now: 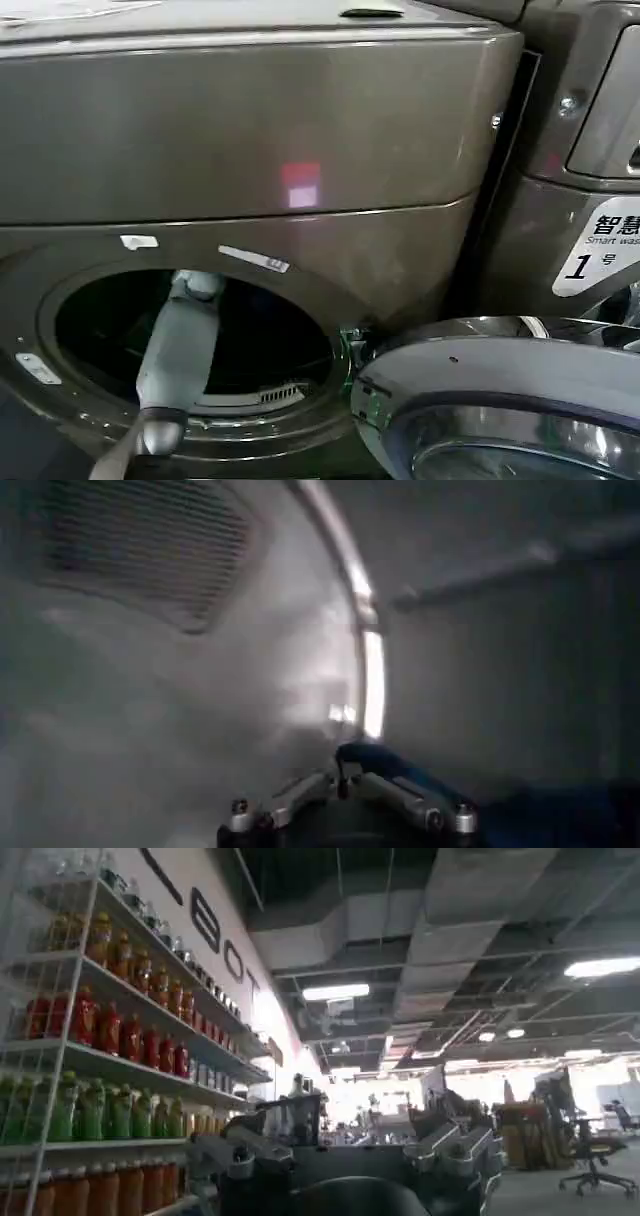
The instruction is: Grasp the clothes from the dryer.
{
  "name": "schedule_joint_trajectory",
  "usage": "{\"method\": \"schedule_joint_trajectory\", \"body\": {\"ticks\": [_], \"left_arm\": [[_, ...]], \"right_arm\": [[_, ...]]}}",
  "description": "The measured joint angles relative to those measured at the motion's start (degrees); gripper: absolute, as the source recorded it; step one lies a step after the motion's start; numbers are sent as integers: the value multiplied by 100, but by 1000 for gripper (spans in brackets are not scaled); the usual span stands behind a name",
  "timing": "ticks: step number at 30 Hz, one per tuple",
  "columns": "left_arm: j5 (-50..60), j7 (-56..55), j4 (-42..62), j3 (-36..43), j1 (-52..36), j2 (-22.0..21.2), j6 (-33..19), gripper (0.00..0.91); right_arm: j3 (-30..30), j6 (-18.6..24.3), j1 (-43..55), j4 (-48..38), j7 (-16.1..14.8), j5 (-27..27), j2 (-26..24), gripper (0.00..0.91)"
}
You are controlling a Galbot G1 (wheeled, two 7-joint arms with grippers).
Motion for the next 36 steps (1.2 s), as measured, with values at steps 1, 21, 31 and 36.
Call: {"method": "schedule_joint_trajectory", "body": {"ticks": [1,21,31,36], "left_arm": [[-195,-184,-61,-1,20,-41,97,0],[-2260,-2426,-623,-95,53,-479,918,0],[-2381,-2697,-581,-109,18,-514,950,0],[-2417,-2757,-527,-119,-26,-492,953,0]], "right_arm": [[-4,13,-6,5,0,-4,6,907],[-75,126,20,45,8,-131,29,907],[-54,-34,75,164,-5,-151,84,907],[-28,-97,72,174,-6,-161,83,907]]}}
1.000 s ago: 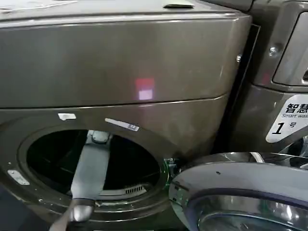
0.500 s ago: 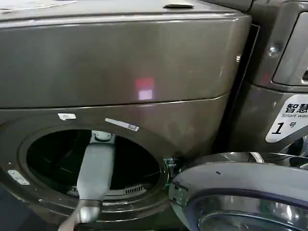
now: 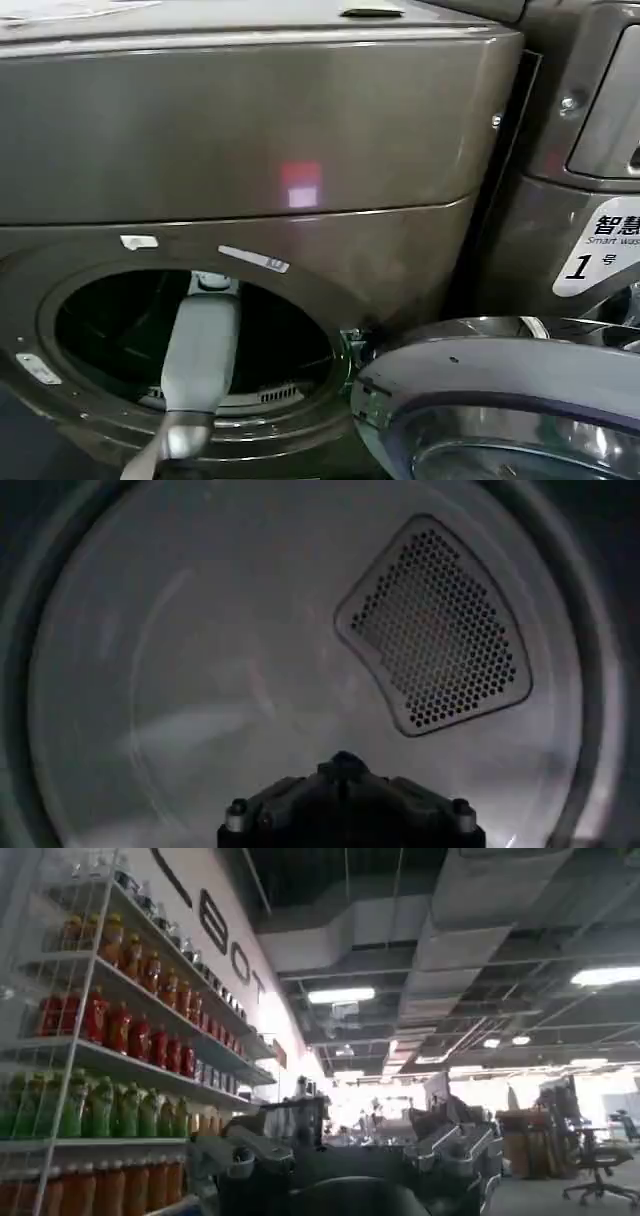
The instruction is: Grasp the clothes from the dryer.
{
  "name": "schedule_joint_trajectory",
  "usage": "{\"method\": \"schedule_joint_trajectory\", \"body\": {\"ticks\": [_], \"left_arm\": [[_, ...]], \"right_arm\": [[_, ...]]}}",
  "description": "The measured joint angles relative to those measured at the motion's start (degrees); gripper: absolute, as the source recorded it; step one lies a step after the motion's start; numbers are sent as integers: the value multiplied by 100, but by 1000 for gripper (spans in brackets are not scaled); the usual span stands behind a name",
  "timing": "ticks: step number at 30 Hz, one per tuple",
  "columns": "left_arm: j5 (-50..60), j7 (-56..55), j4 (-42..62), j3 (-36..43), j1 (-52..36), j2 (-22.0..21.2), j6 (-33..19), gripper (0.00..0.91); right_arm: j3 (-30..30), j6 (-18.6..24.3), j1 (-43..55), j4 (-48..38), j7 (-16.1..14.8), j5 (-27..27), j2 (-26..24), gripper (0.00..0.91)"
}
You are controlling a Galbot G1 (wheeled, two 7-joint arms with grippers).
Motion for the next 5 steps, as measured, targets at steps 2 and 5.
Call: {"method": "schedule_joint_trajectory", "body": {"ticks": [2,5], "left_arm": [[-16,-16,15,-2,-19,17,0,0],[-35,-28,33,-3,-38,42,5,0]], "right_arm": [[23,-23,-13,0,0,-2,0,907],[53,-50,-29,-3,2,-12,-5,907]]}}
